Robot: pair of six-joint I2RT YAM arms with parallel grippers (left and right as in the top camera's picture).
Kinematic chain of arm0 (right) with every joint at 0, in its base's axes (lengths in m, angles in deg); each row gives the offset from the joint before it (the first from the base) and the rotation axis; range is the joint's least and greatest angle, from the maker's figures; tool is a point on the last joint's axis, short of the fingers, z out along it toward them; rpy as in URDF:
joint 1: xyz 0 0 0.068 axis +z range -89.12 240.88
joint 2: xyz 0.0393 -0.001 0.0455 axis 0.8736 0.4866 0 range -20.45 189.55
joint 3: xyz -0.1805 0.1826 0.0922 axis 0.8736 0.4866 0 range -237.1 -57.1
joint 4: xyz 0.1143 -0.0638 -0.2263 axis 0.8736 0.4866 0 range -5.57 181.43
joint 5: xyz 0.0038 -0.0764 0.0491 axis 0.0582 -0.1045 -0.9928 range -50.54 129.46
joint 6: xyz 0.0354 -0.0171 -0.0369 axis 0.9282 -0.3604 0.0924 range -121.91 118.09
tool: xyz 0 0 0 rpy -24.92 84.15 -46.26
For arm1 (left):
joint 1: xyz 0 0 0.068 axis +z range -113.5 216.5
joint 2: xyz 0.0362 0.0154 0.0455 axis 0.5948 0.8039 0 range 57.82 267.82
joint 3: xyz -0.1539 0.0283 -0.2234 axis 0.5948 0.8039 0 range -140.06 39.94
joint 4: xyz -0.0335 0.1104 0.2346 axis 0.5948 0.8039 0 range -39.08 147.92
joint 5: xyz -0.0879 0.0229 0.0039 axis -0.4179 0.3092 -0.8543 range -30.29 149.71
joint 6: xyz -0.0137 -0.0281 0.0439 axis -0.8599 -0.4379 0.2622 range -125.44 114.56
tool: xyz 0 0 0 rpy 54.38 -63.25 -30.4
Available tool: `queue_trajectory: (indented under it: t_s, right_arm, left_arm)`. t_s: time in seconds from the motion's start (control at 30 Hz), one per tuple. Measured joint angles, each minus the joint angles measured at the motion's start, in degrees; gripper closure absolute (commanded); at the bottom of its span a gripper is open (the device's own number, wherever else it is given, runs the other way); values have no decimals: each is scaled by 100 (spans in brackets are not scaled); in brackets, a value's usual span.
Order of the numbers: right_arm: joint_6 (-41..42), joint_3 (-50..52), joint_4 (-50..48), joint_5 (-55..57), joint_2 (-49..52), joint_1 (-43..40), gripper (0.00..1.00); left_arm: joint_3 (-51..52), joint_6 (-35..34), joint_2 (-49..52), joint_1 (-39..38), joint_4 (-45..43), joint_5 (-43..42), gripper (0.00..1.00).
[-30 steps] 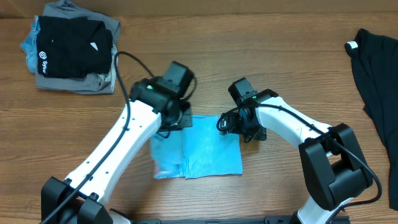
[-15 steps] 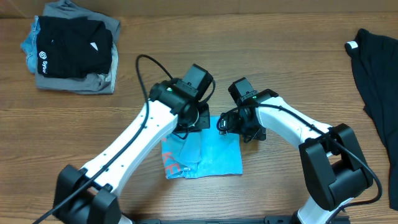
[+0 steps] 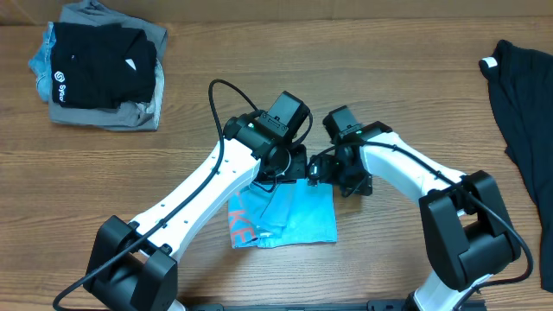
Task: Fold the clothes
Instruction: 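Fold the left end rightward over the middle toward the right gripper, then release the shirt and lift both grippers away from the bundle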
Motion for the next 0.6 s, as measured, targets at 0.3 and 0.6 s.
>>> queue_trajectory:
  t_s: [0.3,0.6]
  right_arm:
    - [-214,-173,273,-221,0,-704,0]
    - [-264,-291,647,-247,0,-1014,0]
  left_arm:
    - [0,-68,0,-98,-195,-127,20]
    - [-28,-76,0,-223,-149,-192,5]
